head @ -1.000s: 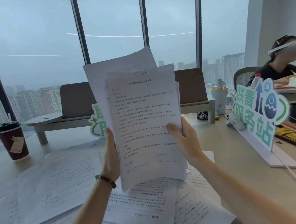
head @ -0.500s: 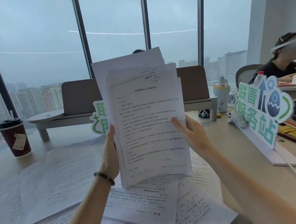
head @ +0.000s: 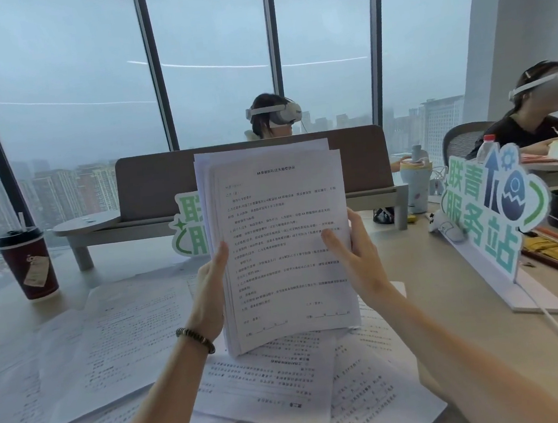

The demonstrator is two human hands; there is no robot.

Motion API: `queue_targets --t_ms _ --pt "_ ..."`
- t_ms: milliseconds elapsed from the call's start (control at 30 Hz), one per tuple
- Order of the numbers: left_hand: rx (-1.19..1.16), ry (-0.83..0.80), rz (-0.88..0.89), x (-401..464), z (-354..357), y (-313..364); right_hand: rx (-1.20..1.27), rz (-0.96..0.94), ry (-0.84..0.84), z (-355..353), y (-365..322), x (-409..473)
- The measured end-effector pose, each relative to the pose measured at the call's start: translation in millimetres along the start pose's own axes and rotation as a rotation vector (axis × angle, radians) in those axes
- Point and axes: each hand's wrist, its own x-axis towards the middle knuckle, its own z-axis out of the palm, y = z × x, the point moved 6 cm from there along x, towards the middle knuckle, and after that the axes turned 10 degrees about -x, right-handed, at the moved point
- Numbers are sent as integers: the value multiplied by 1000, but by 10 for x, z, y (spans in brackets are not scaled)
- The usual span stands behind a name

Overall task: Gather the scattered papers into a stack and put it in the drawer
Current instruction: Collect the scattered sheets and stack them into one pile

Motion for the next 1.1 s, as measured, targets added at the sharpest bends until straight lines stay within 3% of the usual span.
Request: queue_targets --t_ms 267,600,900,1100 --pt "118 80 -22 -18 -101 -103 111 109 -3 124 176 -84" --pt "127 89 -27 -3 -154 -193 -20 103 7 218 260 -126" --pt "468 137 9 63 -225 -225 -191 146 -44 276 326 -86" --pt "364 171 -26 155 -330 -157 -148 226 -106 244 265 -5"
